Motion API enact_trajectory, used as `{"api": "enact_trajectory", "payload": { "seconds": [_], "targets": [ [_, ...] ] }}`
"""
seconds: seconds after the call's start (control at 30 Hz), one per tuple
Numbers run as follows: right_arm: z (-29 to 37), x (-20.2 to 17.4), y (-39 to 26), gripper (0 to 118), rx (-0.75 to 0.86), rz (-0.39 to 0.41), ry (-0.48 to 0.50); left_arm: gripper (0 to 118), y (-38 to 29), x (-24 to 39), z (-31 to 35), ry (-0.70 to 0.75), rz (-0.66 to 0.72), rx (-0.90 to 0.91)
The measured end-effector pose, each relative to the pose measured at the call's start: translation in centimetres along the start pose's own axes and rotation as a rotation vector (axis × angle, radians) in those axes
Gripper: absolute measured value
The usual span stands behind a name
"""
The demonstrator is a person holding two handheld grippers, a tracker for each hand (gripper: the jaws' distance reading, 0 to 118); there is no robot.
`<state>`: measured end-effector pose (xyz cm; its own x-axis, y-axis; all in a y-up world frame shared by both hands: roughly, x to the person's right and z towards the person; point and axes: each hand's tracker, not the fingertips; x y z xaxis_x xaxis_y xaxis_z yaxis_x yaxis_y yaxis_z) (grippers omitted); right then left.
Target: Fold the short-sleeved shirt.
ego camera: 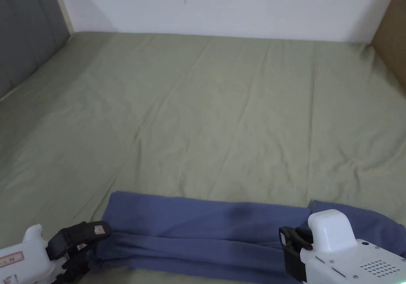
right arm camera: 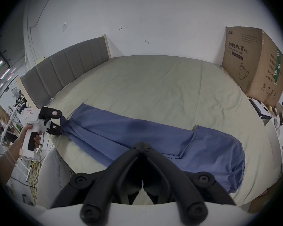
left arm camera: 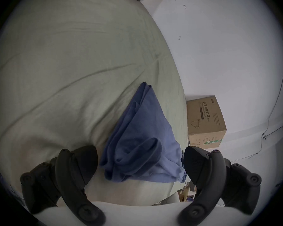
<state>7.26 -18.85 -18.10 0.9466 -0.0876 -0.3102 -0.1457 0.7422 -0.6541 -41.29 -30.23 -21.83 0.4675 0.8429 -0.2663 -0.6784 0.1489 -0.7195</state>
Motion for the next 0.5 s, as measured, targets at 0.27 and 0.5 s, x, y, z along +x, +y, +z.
{"api": "enact_trajectory", "payload": {
  "seconds": [0.27, 0.5],
  "targets": [
    [-0.5, 0.3, -0.3, 0, -0.038, -0.007, 0.007, 7, 0.3, -0.5, -1.8, 0.123, 0.034, -0.059],
    [0.5, 2.1, -0.8, 0, -0.033, -0.058, -0.005, 8, 0.8, 2.1, -1.1, 0.163, -0.07, -0.077]
  ]
}}
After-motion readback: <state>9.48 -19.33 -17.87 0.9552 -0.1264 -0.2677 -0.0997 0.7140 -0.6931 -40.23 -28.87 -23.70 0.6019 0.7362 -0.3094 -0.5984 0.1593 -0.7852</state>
